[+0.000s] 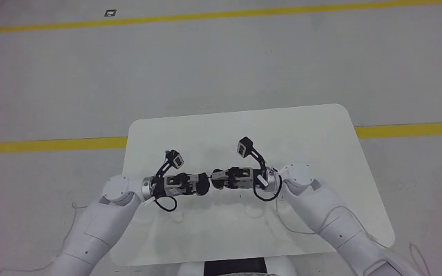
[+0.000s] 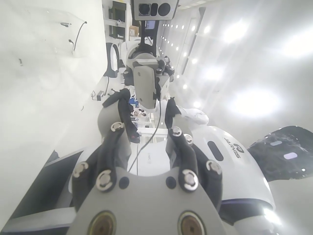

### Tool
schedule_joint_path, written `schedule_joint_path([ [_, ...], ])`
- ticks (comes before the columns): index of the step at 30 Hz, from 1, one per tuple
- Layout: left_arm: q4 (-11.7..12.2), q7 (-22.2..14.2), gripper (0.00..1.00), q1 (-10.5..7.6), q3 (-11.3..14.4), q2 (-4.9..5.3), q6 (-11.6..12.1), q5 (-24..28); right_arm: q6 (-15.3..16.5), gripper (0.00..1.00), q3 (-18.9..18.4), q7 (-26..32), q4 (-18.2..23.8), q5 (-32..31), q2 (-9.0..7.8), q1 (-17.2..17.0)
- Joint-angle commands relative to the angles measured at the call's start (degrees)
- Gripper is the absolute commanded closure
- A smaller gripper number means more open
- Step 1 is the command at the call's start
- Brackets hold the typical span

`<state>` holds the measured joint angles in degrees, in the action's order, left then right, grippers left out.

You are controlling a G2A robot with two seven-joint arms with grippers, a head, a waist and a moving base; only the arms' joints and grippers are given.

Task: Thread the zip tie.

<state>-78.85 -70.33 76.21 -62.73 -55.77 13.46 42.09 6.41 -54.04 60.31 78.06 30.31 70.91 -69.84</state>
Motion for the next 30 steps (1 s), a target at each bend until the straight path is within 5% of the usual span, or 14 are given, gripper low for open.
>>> schedule_joint_path([
  [1,-0.08,0.05,0.77,0.02,-0.01,0.04,-0.05,-0.16,-0.24,1.00,-0.05,-0.01,0.26,-0.43,-0.09,-0.15],
  [17,-0.54,0.40,0.95,0.19,0.25,0.31,0.05,-1.26,-2.44,1.00,0.88,-0.27,0.16,-2.69,-0.31,0.13],
  [30,-0.62,0.62,0.93,-0.03,0.58,0.42,-0.01,-1.37,-2.56,1.00,1.48,-0.24,-0.41,-2.49,-0.26,0.63],
])
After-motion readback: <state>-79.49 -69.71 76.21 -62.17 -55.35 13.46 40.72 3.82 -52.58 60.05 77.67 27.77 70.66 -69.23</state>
